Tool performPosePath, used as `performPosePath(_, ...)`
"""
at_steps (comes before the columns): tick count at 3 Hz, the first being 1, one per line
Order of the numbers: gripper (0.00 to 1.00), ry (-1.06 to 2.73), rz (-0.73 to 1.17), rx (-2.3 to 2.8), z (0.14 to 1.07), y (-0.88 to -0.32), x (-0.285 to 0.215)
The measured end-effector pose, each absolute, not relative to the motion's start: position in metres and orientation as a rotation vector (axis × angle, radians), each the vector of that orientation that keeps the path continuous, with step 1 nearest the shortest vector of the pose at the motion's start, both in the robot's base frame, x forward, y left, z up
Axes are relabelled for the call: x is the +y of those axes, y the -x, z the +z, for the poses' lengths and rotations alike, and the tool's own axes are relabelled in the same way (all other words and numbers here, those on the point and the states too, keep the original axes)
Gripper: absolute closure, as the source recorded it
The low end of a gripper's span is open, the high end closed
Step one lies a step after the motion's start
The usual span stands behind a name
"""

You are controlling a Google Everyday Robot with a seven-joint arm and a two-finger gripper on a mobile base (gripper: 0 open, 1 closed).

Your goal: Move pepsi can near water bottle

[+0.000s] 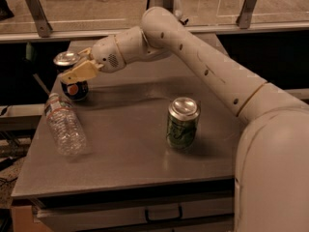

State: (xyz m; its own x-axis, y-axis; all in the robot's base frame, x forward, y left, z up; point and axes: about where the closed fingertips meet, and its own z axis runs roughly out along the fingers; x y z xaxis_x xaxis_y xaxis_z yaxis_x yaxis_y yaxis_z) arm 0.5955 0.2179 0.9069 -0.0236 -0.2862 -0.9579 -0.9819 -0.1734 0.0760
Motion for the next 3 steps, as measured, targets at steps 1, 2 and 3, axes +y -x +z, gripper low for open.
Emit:
performPosePath(1,0.57,1.549,1.23,1.369,0.9036,-0.5909,0.2129)
performPosePath(2,0.34,1.554,1.223,1.371,0.9009,-0.5902,0.209)
performPosePath(3,0.12,1.556,1.223,1.371,0.8993,-0.5899,0.2072)
